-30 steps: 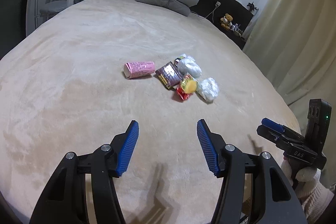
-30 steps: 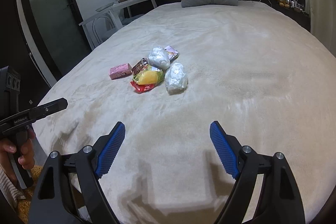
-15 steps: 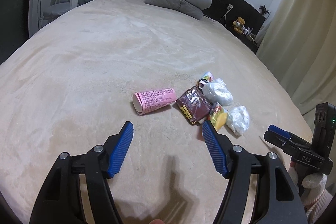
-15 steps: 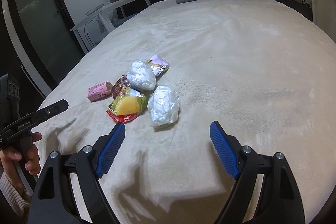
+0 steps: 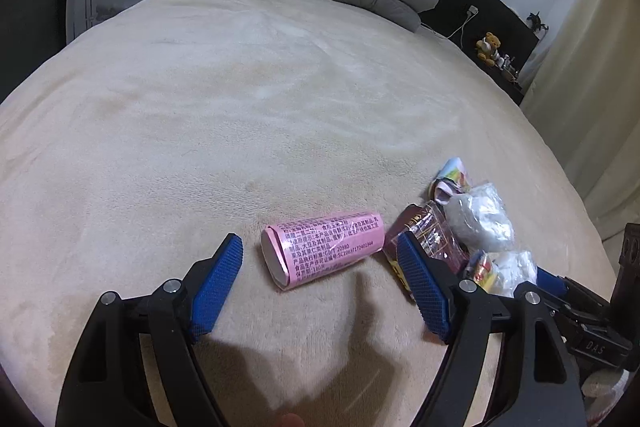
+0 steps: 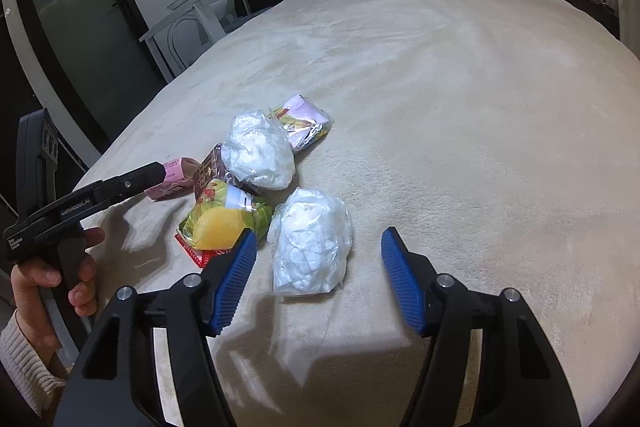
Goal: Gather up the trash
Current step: 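Grasp the pink tube box with the left gripper while the right grasps the white plastic bag, then carry the pink box and white bag down over the plastic bag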
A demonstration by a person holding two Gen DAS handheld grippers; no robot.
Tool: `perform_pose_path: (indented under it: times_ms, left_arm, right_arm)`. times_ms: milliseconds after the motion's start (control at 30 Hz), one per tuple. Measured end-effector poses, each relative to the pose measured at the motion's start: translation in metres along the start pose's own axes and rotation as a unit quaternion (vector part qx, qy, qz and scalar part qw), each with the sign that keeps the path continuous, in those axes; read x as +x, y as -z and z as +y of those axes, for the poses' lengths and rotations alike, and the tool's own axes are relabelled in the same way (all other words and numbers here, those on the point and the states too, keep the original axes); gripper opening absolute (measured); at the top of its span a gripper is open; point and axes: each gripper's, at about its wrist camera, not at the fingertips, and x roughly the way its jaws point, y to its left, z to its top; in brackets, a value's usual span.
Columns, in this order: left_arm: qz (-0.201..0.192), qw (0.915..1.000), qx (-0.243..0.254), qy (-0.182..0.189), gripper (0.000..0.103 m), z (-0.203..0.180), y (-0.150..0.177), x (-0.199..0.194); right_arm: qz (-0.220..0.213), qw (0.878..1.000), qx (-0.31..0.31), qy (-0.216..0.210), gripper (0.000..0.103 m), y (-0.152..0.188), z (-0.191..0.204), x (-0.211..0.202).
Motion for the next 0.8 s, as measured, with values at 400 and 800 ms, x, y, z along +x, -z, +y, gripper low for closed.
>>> perform_pose_path:
  times_ms: [400,800]
  left_arm:
    - [0.010,0.9985,-0.003,-0.055,0.067,-0.009,-0.006,0.025]
    - [-0.012,0.9990,0.002,-0.043,0.066,-0.008,0.004,0.005]
  right_arm:
    - [0.010,1.000,-0.006,-0.009,0.043,-0.003,0.001,0.009]
    - [-0.009,1.000,0.020,-0.020,0.042,0.004,-0.007,-0.012]
